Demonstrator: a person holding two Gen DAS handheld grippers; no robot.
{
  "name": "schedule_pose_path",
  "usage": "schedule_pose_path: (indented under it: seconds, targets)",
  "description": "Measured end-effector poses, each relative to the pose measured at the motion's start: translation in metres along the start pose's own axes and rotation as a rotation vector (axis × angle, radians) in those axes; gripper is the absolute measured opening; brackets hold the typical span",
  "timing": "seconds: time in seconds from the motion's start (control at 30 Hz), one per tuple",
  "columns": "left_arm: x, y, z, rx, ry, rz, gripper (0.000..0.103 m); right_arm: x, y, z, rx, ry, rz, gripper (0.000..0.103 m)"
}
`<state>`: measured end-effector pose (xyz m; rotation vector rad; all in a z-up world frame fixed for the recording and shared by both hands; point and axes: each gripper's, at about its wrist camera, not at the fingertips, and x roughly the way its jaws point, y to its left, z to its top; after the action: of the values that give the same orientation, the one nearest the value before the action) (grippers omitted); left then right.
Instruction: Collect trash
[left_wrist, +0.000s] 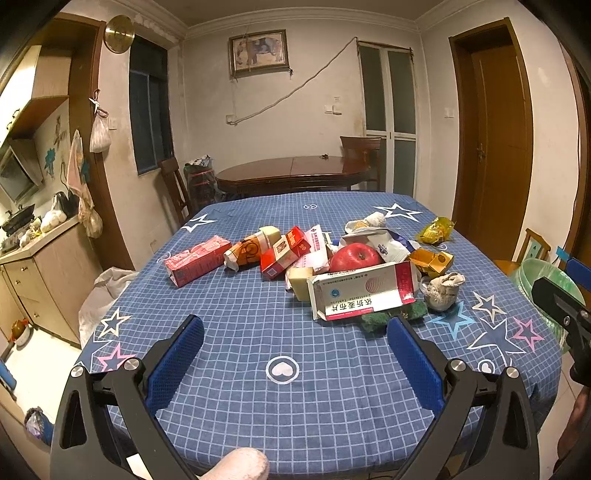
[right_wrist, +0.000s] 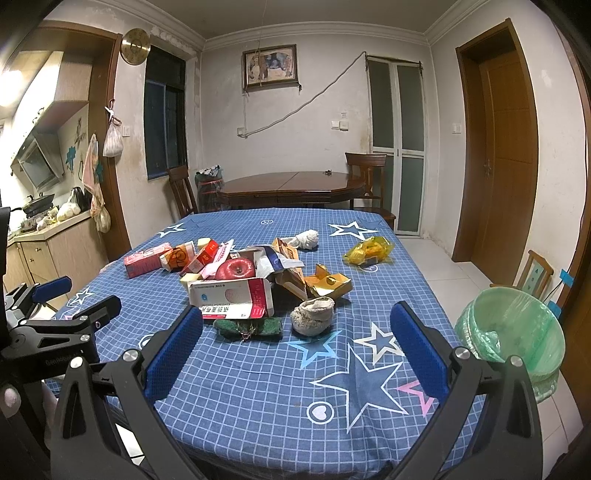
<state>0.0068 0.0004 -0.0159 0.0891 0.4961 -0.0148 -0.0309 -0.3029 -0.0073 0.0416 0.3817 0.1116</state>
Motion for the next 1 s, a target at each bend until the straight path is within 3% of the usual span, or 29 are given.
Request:
schedule_pose_path:
  seconds: [0.67, 0.9, 1.0]
  targets:
    - [0.008, 0.006, 0.002, -0.014, 0.0, -0.011, 0.099, 0.004, -0.002, -0.002, -0.006, 0.018, 0.001, 0.098]
    - [0.062, 0.044, 0.006, -0.017, 0.139, -0.117, 0.099, 0.017, -0.01, -0.007, -0.021, 0.059, 0.031, 0.098]
    - [0.103, 0.05, 0.014, 0.072, 0.238, -0.26, 0.099, 0.026, -0.014, -0.01, -0.031, 0.079, 0.044, 0.098]
